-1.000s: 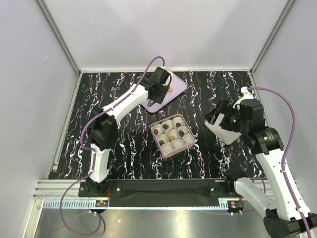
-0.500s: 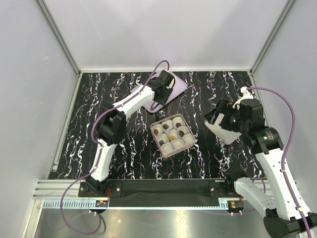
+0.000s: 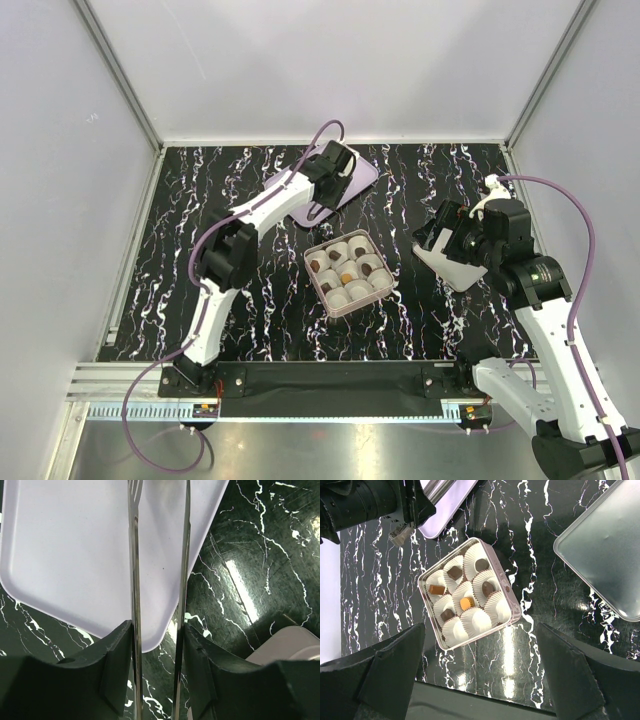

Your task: Pack the chocolate

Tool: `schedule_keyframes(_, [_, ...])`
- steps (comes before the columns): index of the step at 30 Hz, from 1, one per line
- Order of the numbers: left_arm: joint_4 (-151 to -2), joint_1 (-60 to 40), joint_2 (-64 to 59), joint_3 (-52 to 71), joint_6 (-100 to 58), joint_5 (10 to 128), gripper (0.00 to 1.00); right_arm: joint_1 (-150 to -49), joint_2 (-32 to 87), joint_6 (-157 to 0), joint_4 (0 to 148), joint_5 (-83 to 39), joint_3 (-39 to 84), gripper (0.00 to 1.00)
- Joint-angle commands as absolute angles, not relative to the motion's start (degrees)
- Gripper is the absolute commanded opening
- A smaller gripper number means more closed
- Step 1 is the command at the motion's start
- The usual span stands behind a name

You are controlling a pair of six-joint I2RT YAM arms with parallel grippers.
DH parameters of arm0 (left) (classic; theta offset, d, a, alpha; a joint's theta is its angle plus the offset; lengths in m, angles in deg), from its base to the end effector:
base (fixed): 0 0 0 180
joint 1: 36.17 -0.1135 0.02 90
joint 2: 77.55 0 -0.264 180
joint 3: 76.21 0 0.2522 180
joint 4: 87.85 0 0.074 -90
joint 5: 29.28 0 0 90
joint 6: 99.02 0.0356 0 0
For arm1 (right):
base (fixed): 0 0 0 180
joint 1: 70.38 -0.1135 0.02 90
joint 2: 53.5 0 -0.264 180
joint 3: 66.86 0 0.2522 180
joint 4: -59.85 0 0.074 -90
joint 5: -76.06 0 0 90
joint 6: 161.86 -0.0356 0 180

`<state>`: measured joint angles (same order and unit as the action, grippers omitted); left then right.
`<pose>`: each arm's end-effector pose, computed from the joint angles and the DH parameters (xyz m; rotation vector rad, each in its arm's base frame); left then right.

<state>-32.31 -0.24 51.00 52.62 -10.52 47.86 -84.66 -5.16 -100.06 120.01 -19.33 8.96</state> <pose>0.4084 -0.2862 0.2319 0.6553 2.4126 0.0159 0.1546 0.0428 0.3680 0.2090 2.1761 0.5286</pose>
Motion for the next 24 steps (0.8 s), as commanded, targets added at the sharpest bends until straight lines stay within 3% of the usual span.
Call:
schedule_keyframes(1, [-34.4,-0.1,51.6,55.3,-10.0,48.2,0.45,-84.6,-5.2,-98.8,118.7,-18.2,9.0,1.0])
schedule_keyframes(24, [-32.6,-0.1,50.3,55.5,-9.8,47.3,0.38,-84.6,-5.7,-98.9,118.9,-17.7,8.5,1.0])
